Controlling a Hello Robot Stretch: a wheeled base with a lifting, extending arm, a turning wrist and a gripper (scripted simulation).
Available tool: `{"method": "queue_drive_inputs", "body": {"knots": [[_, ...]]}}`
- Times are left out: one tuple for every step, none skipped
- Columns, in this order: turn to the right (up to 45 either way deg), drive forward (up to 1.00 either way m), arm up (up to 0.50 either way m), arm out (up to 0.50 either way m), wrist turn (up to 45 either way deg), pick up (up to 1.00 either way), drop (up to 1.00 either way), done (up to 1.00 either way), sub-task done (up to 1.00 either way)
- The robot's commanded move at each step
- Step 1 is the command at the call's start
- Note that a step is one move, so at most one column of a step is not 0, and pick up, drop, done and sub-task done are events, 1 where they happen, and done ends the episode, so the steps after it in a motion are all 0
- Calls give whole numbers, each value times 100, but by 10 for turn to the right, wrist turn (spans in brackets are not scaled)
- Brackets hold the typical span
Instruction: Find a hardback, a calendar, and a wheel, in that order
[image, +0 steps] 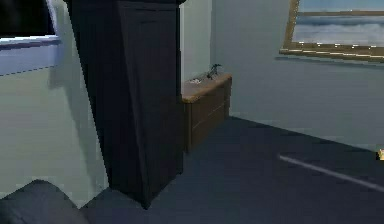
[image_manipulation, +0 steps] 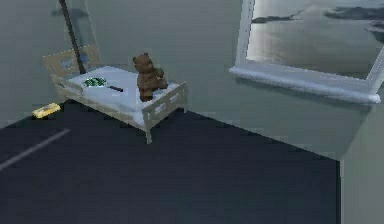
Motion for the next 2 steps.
{"method": "queue_drive_inputs", "body": {"knots": [[-450, 0, 0, 0, 0, 0, 0, 0, 0], [0, 0, 0, 0, 0, 0, 0, 100, 0]]}}
